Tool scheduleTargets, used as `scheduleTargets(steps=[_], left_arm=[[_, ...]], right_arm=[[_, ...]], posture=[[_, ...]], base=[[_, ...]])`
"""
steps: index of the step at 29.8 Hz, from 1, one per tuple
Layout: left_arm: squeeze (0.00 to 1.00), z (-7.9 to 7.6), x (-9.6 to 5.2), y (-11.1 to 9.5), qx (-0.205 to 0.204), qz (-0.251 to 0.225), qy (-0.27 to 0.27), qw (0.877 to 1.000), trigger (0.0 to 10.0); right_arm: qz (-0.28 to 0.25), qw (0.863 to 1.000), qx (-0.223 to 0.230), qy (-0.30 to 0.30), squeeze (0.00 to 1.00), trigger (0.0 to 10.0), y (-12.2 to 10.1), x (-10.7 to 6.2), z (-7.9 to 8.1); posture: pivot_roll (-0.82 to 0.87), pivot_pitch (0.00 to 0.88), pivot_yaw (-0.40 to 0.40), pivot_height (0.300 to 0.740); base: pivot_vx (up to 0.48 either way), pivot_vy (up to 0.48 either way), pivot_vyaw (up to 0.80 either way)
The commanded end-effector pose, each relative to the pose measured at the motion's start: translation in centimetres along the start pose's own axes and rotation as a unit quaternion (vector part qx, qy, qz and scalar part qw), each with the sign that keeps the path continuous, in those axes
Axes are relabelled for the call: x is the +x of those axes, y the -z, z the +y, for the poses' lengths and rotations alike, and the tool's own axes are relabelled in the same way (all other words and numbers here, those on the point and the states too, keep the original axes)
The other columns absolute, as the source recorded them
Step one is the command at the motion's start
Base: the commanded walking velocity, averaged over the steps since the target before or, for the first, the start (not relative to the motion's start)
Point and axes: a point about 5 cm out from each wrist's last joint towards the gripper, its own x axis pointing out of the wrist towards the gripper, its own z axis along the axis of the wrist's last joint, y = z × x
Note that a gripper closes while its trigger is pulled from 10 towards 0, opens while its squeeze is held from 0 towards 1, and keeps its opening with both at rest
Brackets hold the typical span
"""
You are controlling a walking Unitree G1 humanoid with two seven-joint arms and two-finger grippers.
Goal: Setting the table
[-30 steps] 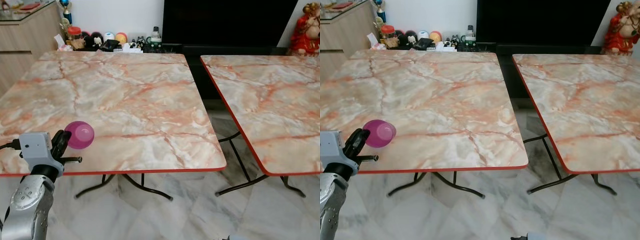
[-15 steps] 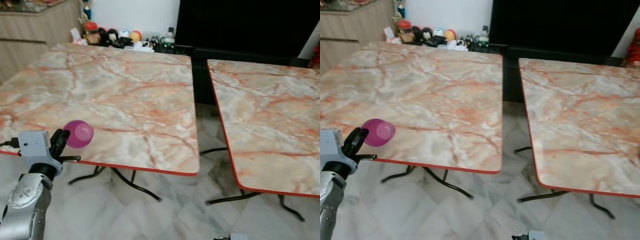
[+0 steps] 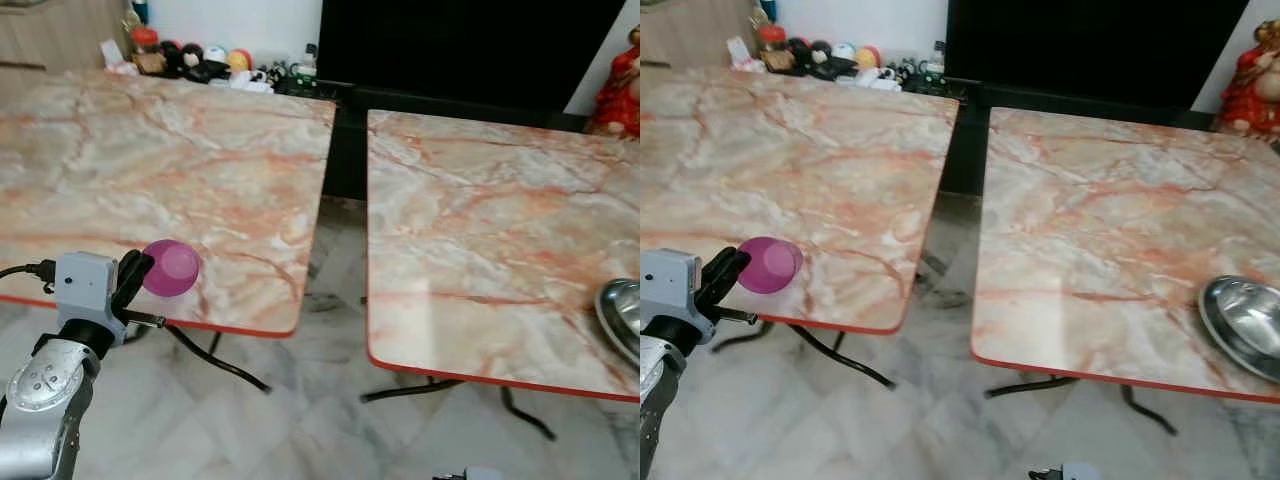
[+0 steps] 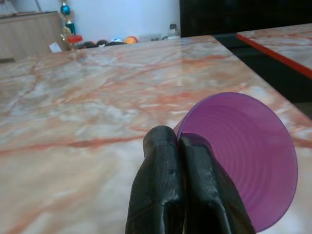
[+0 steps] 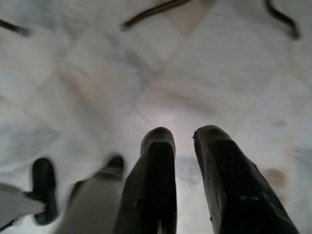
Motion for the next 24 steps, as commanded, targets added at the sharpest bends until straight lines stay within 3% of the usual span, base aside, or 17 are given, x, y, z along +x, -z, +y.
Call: scheduleTargets(steps=[1,11,24], left_arm=[[0.00,-0.2,0.2,-0.7,0.007,-0.019,0.007,1.000,10.0],[0.00,0.5,0.6,-1.1,0.016,-0.025,0.005,1.000,10.0],[0.00,-0.2,1.3,-1.1,0.007,-0.028,0.016,0.999,10.0]], right_arm=[[0.006,1.000,0.004,0.005,0.00,10.0,0.3,-0.1,-0.4],[0.006,1.000,0.004,0.003,0.00,10.0,0.3,-0.1,-0.3],[0.003,1.000,0.012,0.003,0.00,10.0,0.2,0.0,0.1]], posture=[[0.17,0.116,-0.055,0.740],[0.17,0.108,-0.049,0.740],[0.15,0.073,-0.022,0.740]], base=[[0.000,-0.469,0.00],[0.000,-0.470,0.00],[0.000,-0.469,0.00]])
